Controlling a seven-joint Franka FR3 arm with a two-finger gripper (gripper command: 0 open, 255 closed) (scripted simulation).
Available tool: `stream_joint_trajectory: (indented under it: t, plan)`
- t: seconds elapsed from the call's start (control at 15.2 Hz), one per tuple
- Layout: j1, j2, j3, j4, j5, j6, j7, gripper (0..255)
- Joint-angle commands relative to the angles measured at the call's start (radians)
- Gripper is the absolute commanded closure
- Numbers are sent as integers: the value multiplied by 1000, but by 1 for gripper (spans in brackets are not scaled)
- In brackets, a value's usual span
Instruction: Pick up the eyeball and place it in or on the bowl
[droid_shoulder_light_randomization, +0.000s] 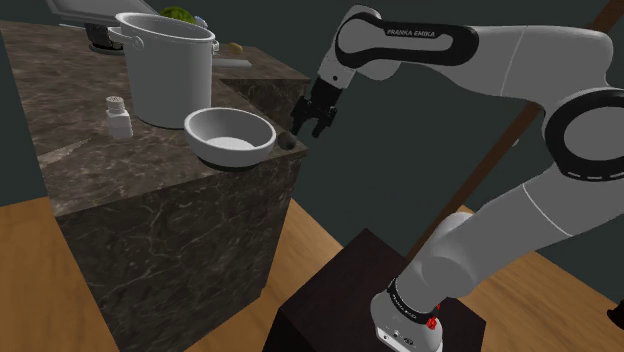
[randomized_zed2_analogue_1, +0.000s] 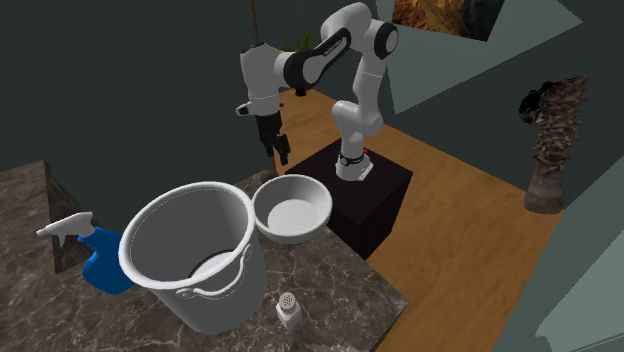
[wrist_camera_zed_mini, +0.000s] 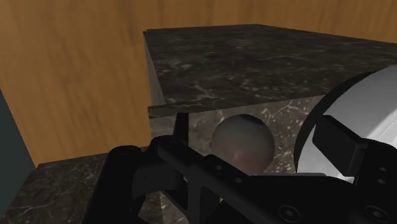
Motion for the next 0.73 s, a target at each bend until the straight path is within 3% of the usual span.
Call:
stream_joint_trajectory:
  t: [0.0,0.13,0.66]
  plan:
    - [5,62,-8,46,24,30,-22,0]
    - [10,130,-13,105,50,50,-41,0]
    - [20,156,0,36,65,149,-49,0]
